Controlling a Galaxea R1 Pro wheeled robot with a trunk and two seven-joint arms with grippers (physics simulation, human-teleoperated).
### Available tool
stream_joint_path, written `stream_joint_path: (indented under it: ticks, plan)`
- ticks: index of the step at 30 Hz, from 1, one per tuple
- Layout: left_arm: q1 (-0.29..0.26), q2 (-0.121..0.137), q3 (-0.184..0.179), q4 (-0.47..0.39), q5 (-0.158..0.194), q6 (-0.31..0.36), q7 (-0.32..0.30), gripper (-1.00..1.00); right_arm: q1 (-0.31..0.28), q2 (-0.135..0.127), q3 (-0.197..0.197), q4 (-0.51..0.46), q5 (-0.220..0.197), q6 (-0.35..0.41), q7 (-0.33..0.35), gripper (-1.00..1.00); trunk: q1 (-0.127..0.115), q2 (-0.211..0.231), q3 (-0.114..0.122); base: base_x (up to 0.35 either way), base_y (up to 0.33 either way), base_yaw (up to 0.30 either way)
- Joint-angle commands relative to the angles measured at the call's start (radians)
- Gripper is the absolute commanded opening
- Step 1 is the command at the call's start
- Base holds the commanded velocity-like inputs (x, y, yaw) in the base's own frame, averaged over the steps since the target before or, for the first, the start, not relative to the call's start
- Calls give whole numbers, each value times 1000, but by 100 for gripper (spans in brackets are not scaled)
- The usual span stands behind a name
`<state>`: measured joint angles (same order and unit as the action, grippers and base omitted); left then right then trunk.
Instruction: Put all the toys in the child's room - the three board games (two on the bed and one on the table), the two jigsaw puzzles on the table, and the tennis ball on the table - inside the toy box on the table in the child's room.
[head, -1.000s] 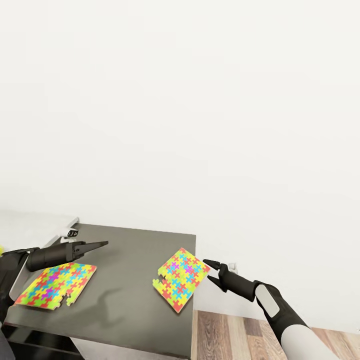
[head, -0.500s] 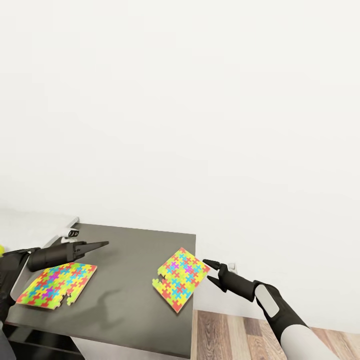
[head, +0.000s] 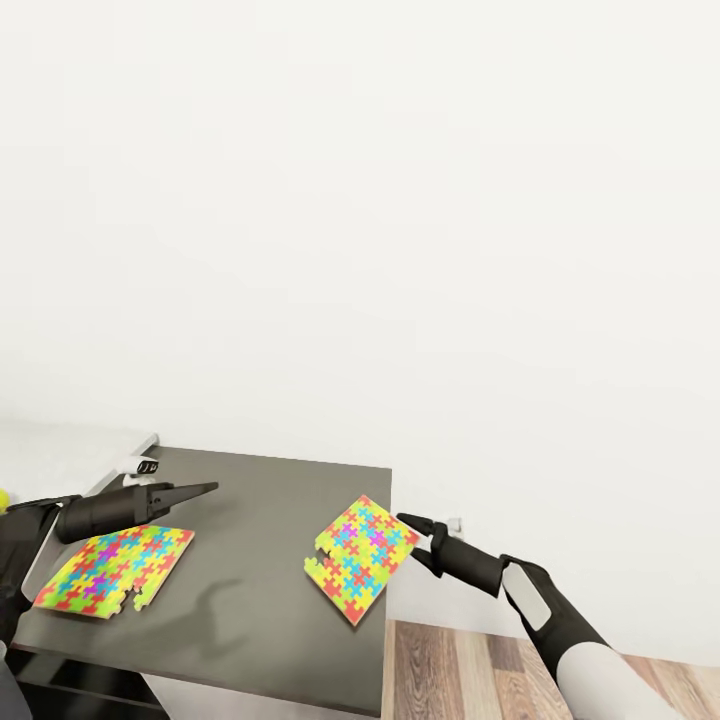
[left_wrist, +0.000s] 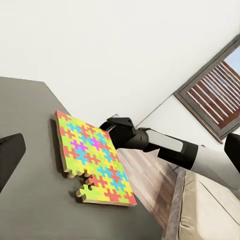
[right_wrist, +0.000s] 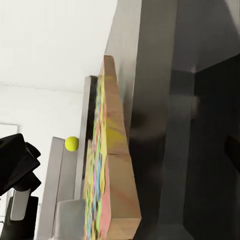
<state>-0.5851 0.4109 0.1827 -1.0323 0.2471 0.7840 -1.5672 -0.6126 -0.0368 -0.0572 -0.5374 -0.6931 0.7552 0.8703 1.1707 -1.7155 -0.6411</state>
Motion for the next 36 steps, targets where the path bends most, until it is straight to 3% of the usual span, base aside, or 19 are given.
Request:
stream_joint_path:
  ticks: [1, 27, 28, 32, 36]
  plan:
    - [-1, 0, 0, 0, 0, 11, -4, 100, -1, 0, 0, 0, -1, 5, 2, 100, 0, 0, -1, -21, 0, 0]
    - [-1, 0, 0, 0, 0, 11, -4, 100, -6, 1, 7, 5, -2, 11, -10, 100, 0, 0, -1, -28, 0, 0]
    - [-1, 0, 0, 0, 0, 11, -4, 100, -6, 1, 7, 5, -2, 13, -10, -100, 0, 0, -1, 0, 0, 0]
    - [0, 1, 2, 0, 0, 17, -4, 100, -6, 0, 7, 5, -1, 19, -10, -100, 0, 0, -1, 0, 0, 0]
    - [-1, 3, 0, 0, 0, 50, -4, 100, -6, 0, 7, 5, 0, 19, -9, -100, -15, 28, 12, 0, 0, 0]
